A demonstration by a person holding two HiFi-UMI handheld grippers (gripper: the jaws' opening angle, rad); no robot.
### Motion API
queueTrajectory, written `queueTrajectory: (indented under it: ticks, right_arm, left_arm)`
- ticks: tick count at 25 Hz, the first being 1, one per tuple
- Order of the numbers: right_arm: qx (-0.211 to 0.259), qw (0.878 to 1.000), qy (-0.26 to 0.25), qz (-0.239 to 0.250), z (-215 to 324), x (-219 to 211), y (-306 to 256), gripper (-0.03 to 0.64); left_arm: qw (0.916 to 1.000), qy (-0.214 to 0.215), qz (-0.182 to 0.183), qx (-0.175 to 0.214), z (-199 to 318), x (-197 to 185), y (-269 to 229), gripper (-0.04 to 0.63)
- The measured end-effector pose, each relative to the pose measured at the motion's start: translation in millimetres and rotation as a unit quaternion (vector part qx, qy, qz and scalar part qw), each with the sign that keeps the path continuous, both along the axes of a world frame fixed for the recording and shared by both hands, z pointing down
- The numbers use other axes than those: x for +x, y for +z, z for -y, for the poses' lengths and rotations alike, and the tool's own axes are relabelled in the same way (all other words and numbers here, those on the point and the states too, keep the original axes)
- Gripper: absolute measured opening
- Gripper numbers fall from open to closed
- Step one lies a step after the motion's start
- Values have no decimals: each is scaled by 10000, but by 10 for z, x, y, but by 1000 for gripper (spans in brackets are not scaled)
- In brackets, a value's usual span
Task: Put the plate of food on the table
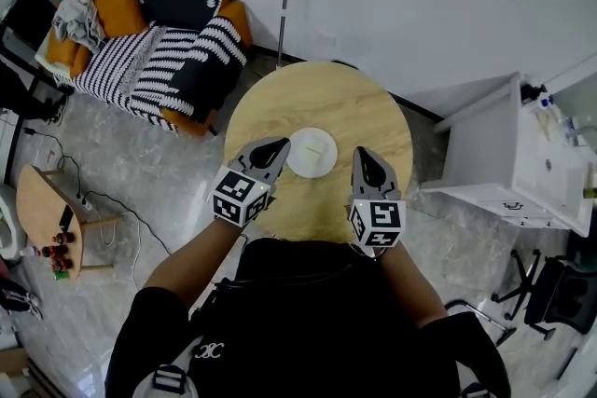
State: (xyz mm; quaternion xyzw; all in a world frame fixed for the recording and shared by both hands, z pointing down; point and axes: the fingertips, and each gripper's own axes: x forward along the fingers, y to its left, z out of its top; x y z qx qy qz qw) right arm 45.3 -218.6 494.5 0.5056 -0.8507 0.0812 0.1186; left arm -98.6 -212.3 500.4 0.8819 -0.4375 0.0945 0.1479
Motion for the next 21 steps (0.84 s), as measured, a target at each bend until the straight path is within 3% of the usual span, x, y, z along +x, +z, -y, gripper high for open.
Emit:
queueTrajectory:
  ticks: [21]
  right_arm:
    - [-6, 10000, 73, -45, -38, 76, 14, 8]
  left_arm:
    - [9996, 147, -36, -257, -66, 76, 177, 8]
